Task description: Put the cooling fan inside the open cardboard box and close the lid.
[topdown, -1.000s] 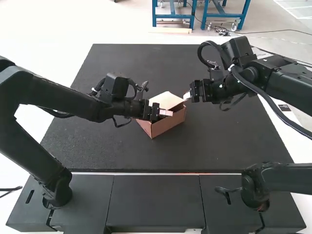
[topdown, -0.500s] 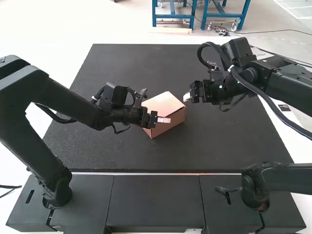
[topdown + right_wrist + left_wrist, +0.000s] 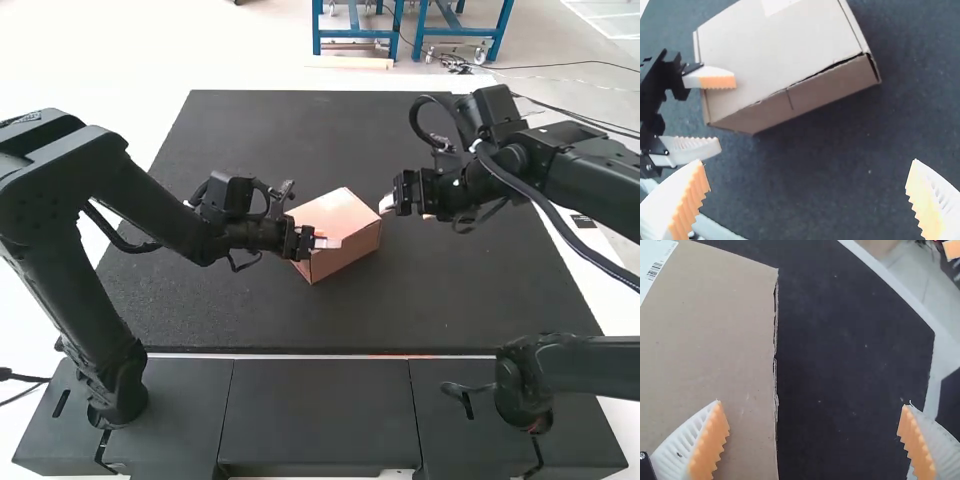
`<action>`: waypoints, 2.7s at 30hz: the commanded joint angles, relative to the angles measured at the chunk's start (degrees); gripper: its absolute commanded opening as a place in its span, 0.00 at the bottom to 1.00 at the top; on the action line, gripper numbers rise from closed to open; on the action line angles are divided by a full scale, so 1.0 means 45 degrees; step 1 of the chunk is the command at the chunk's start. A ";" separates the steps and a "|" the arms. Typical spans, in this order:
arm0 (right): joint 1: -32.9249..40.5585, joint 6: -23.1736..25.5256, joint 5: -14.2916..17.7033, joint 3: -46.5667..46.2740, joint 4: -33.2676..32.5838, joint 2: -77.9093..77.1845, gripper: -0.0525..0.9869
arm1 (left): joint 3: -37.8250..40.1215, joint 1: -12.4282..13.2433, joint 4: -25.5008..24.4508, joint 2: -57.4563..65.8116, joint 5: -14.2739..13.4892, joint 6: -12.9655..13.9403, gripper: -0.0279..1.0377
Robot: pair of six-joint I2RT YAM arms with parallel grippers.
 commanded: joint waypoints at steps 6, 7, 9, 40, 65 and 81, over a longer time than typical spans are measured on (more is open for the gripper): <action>-0.0184 0.0191 -0.0224 0.0048 0.0008 -0.0533 0.93 | -0.0642 0.0265 -0.0306 0.0357 -0.0890 0.0083 0.80; -0.0204 0.0211 -0.0224 0.0028 -0.0012 -0.0591 0.93 | -0.0642 0.0265 -0.0325 0.0201 -0.0871 0.0063 0.80; -0.0184 0.0211 -0.0205 -0.0031 -0.0012 -0.0708 0.93 | -0.0603 0.0265 -0.0325 -0.0170 -0.0890 -0.0035 0.80; -0.3348 -0.4614 0.8291 -0.7648 1.1043 -1.0806 0.93 | -0.1735 0.8155 -0.1282 -1.1674 -0.6633 0.4887 0.94; -0.5145 -0.3559 0.5264 -1.2218 1.3856 -1.3326 0.93 | -0.6560 0.5968 -0.3177 -2.1049 -0.4523 0.5083 0.94; -0.5184 -0.3071 0.5030 -1.3136 1.1160 -1.3345 0.93 | -0.6540 0.6319 -0.6048 -2.0854 -0.5675 0.6450 0.94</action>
